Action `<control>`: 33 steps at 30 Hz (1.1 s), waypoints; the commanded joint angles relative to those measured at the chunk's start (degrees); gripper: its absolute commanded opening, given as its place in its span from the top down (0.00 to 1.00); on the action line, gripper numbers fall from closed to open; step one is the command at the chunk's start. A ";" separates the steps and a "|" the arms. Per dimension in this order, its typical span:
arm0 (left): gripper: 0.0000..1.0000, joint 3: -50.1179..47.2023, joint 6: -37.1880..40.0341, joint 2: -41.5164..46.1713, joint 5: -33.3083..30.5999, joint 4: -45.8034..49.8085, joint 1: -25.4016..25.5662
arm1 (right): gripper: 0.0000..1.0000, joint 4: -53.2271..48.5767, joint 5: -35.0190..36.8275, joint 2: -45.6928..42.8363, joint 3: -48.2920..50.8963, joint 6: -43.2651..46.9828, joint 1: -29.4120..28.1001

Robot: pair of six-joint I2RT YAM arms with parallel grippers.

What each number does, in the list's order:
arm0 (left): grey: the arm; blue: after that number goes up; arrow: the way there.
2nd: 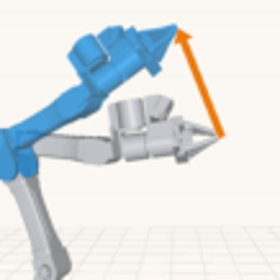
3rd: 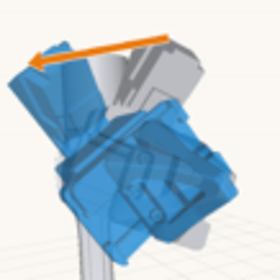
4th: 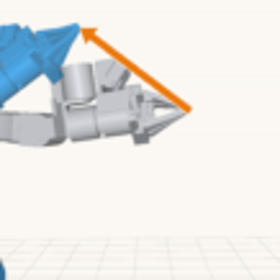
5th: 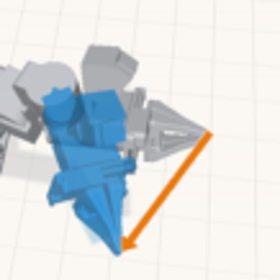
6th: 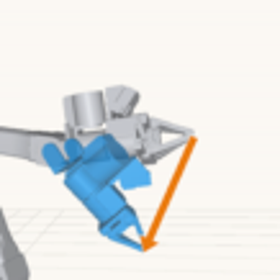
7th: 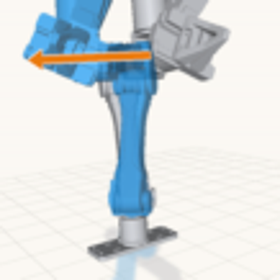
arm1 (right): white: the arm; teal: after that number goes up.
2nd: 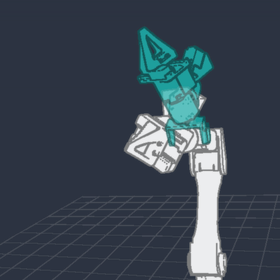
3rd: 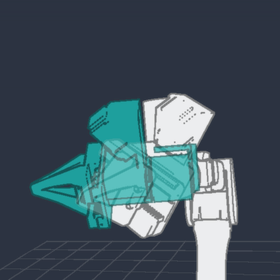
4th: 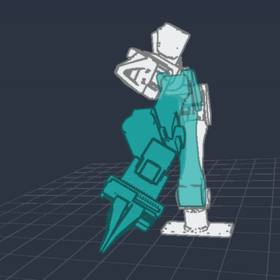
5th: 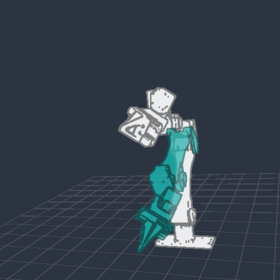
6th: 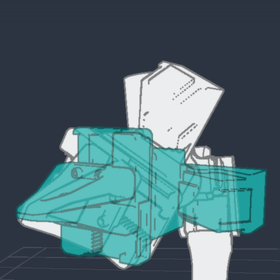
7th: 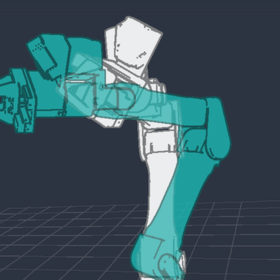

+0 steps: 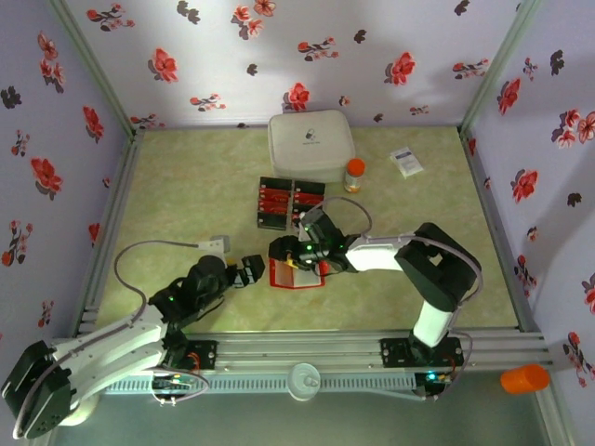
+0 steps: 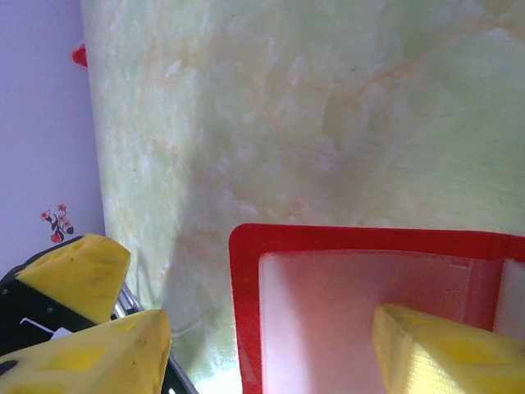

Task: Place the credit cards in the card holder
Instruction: Flip over the card slot on the card holder.

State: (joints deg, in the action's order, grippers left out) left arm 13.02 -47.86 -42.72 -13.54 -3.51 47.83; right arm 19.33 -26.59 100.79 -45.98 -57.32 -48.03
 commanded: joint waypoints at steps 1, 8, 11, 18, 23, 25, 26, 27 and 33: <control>0.00 -0.63 -1.12 0.02 -1.65 2.80 -0.70 | 0.33 5.00 0.42 2.06 -0.37 -3.06 -0.53; 0.00 0.62 -1.29 -3.48 -0.57 2.16 -1.07 | 0.33 8.38 0.53 2.20 1.15 -5.04 -0.57; 0.00 1.35 -1.08 -4.83 0.03 1.58 -1.08 | 0.33 7.58 1.00 0.70 1.13 -4.65 -0.40; 0.00 3.77 0.46 -7.61 1.92 1.37 -1.03 | 0.33 6.17 1.54 -1.68 1.45 -4.03 0.69; 0.00 7.06 1.83 -10.50 3.90 1.29 -0.91 | 0.33 6.58 1.26 -1.92 1.72 -4.45 1.97; 0.00 7.72 2.26 -11.70 4.05 1.18 -0.47 | 0.33 6.92 1.45 -1.74 1.68 -4.88 2.44; 0.00 7.98 2.41 -12.17 4.00 1.07 -0.22 | 0.33 7.16 1.44 -1.66 1.75 -5.06 2.64; 0.00 8.22 2.63 -12.81 3.96 0.95 0.10 | 0.33 7.34 1.52 -1.65 1.84 -5.30 2.84; 0.00 11.09 4.23 -17.50 2.67 1.59 2.27 | 0.34 7.96 1.32 -2.95 2.47 -5.70 5.18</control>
State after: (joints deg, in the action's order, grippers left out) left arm 21.34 -46.02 -58.63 -10.31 -2.24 49.08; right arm 26.17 -25.87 100.14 -44.38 -62.19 -43.94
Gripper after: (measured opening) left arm 0.997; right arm 0.663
